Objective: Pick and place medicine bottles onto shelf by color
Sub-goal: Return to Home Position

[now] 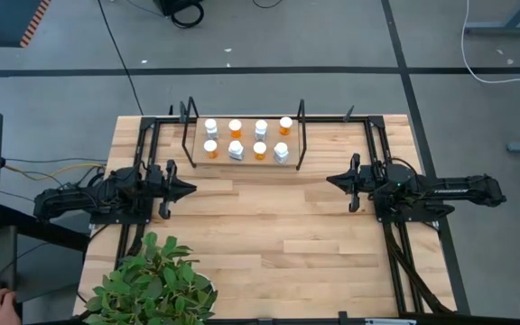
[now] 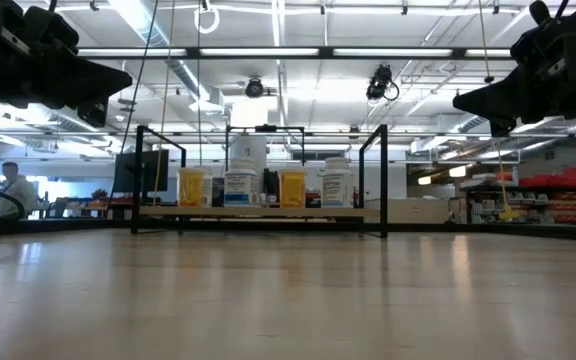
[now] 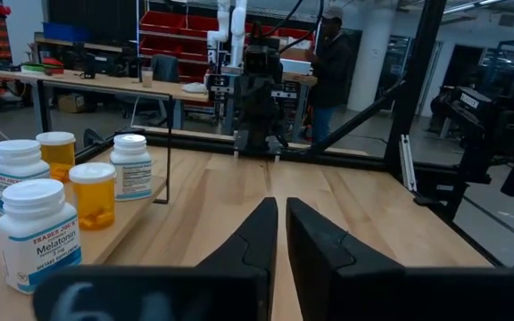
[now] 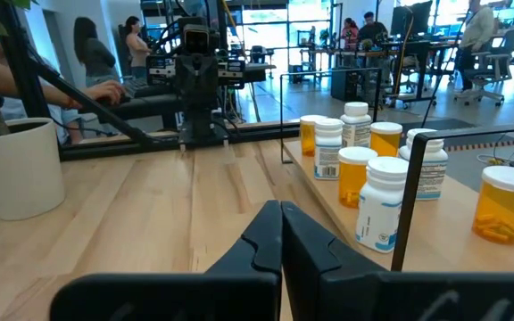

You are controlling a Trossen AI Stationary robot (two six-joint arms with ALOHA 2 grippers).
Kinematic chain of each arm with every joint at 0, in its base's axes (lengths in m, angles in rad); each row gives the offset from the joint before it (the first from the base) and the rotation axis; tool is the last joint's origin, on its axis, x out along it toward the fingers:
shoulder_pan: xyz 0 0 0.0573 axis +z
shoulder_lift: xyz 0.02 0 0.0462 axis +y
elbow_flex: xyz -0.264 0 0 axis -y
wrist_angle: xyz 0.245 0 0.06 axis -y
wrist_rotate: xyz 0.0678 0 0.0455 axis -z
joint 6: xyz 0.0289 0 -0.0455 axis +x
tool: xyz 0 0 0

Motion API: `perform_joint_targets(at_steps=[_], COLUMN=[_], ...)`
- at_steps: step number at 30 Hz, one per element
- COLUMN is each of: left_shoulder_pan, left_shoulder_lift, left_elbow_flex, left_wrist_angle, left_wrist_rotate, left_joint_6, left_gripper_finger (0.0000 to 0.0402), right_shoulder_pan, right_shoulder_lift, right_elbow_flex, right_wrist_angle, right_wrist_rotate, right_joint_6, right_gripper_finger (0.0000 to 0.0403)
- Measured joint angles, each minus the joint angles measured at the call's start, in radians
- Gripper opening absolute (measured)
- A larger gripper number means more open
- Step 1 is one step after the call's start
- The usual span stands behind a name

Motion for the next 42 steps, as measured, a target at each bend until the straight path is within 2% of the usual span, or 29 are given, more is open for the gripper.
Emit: perform_joint_targets(at_steps=[42], left_shoulder_pan=[0.0], left_shoulder_lift=[0.0], left_elbow_flex=[0.0], left_wrist_angle=[0.0], left_wrist_rotate=[0.0], left_joint_6=[0.0], left_gripper_finger=[0.0035], right_shoulder_pan=[0.0], right_shoulder_lift=[0.0], right_elbow_flex=[0.0], right_wrist_angle=[0.0], right_wrist_rotate=[0.0], right_joint_6=[0.0], right_gripper_finger=[0.0006])
